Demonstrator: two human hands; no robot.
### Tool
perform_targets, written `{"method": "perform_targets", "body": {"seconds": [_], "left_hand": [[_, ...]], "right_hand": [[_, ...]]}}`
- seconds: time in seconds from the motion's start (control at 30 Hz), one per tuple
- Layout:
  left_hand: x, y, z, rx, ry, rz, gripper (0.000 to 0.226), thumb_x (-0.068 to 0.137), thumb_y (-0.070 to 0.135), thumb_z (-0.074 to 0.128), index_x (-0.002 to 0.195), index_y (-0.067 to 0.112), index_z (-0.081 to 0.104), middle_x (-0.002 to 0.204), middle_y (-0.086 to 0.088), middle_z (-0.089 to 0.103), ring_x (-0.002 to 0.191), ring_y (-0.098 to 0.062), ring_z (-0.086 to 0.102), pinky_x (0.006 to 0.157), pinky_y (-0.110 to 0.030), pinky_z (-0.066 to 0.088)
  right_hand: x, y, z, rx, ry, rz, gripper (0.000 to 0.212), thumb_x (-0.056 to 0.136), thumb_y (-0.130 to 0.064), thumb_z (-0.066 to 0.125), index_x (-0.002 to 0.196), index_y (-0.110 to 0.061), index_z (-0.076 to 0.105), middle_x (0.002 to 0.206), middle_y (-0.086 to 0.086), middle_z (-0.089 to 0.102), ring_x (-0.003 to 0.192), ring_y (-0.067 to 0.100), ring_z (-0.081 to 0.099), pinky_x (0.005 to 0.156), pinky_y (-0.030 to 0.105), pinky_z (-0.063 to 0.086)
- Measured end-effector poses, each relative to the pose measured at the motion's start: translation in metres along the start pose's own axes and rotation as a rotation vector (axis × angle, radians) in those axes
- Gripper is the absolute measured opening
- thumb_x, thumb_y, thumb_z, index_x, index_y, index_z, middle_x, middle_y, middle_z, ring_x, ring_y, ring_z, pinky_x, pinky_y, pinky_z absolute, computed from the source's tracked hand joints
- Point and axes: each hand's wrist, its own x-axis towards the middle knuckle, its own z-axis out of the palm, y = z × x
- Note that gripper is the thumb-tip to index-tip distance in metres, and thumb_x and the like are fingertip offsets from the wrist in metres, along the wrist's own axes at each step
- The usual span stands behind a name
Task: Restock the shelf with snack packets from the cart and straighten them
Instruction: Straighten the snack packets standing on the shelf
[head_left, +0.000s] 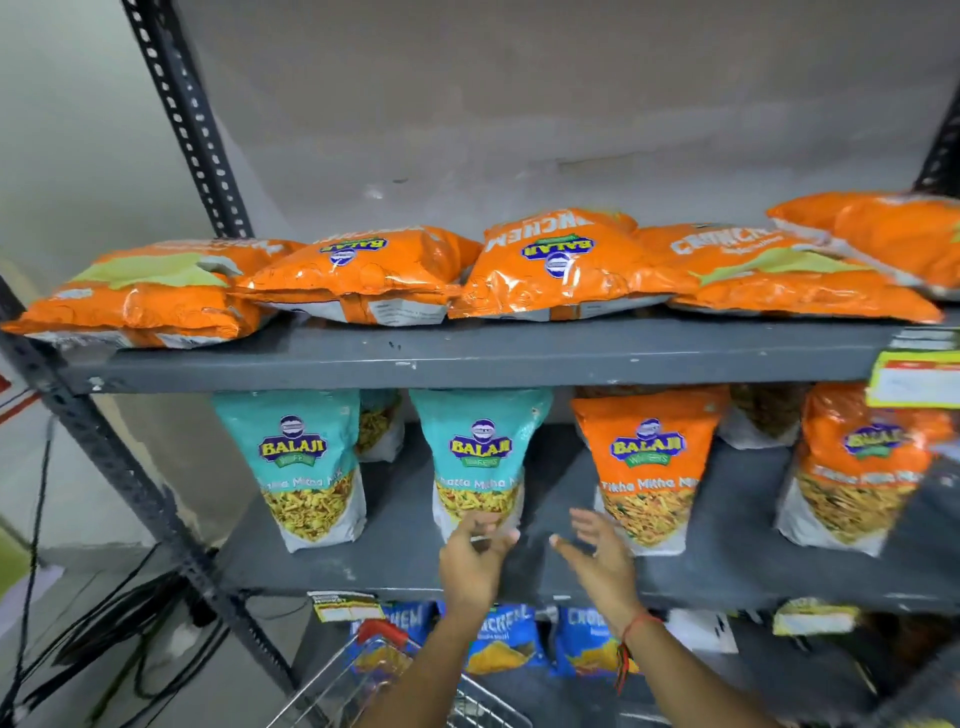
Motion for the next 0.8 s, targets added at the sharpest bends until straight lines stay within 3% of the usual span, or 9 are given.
{"method": "perform_targets", "body": {"seconds": [0.1,0.2,0.27,0.33,0.4,0.5,0.6,0.67,0.8], "left_hand": [[-0.015,0.010,0.028,-0.053,-0.117,0.000,0.027,0.068,0.017,0.082,0.080,0.033,0.063,0.081,0.004,0.069,0.071,0.004,0.063,0.073,-0.020,0.052],[-0.022,0.009,0.058,-0.061,-0.210,-0.041,0.027,0.070,0.014,0.080,0.087,0.026,0.063,0.088,-0.006,0.068,0.070,0.003,0.064,0.066,-0.007,0.049],[-0.025,0.009,0.077,-0.075,-0.260,-0.082,0.032,0.072,0.012,0.079,0.097,0.022,0.062,0.096,-0.011,0.067,0.074,-0.003,0.064,0.075,-0.020,0.055],[-0.023,0.011,0.095,-0.085,-0.297,-0.116,0.041,0.074,0.010,0.077,0.111,0.015,0.061,0.106,-0.015,0.066,0.086,-0.018,0.062,0.085,-0.035,0.054],[-0.017,0.016,0.112,-0.071,-0.324,-0.136,0.051,0.075,0.011,0.075,0.122,0.011,0.056,0.109,-0.012,0.063,0.093,-0.020,0.058,0.088,-0.036,0.051],[-0.003,0.015,0.135,-0.063,-0.331,-0.175,0.057,0.076,0.017,0.075,0.127,0.019,0.051,0.110,-0.005,0.062,0.099,-0.022,0.060,0.090,-0.045,0.052],[0.008,0.004,0.154,-0.064,-0.304,-0.183,0.054,0.071,0.029,0.076,0.121,0.025,0.055,0.112,-0.009,0.069,0.106,-0.026,0.064,0.091,-0.050,0.054],[0.009,0.002,0.166,-0.106,-0.273,-0.169,0.048,0.074,0.022,0.076,0.118,0.018,0.058,0.109,-0.007,0.069,0.103,-0.021,0.063,0.092,-0.045,0.053],[0.010,0.005,0.179,-0.131,-0.253,-0.128,0.057,0.066,0.036,0.075,0.118,0.017,0.060,0.112,-0.005,0.071,0.103,-0.020,0.066,0.097,-0.044,0.051]], "right_hand": [[-0.007,0.006,-0.046,0.066,0.276,0.036,0.023,0.073,-0.011,0.076,0.080,-0.030,0.065,0.087,0.003,0.070,0.090,0.029,0.067,0.074,0.017,0.051],[-0.015,0.008,-0.090,0.063,0.323,0.064,0.028,0.074,-0.002,0.073,0.090,-0.022,0.064,0.079,0.001,0.065,0.076,0.026,0.064,0.064,0.004,0.046],[-0.016,0.011,-0.112,0.023,0.286,0.109,0.036,0.075,-0.003,0.074,0.106,-0.011,0.058,0.089,0.009,0.065,0.077,0.022,0.062,0.067,0.009,0.047],[-0.006,0.020,-0.128,-0.035,0.214,0.161,0.052,0.074,-0.011,0.076,0.120,-0.014,0.051,0.111,0.011,0.061,0.095,0.026,0.062,0.083,0.031,0.050],[0.011,0.028,-0.138,-0.086,0.126,0.201,0.071,0.074,-0.017,0.077,0.135,-0.014,0.040,0.126,0.008,0.050,0.114,0.029,0.055,0.096,0.044,0.047],[0.046,0.045,-0.145,-0.096,0.042,0.221,0.087,0.073,-0.020,0.077,0.144,-0.021,0.027,0.143,0.008,0.041,0.129,0.030,0.044,0.104,0.051,0.042],[0.066,0.056,-0.145,-0.085,-0.030,0.185,0.085,0.074,-0.016,0.075,0.143,-0.024,0.028,0.142,-0.001,0.042,0.134,0.024,0.039,0.109,0.051,0.038],[0.068,0.056,-0.146,-0.087,-0.068,0.146,0.075,0.076,-0.010,0.073,0.138,-0.026,0.035,0.132,-0.005,0.046,0.131,0.022,0.042,0.109,0.045,0.038],[0.078,0.059,-0.154,-0.122,-0.088,0.093,0.064,0.076,-0.009,0.070,0.117,-0.047,0.039,0.126,-0.002,0.053,0.120,0.019,0.052,0.105,0.042,0.042]]}}
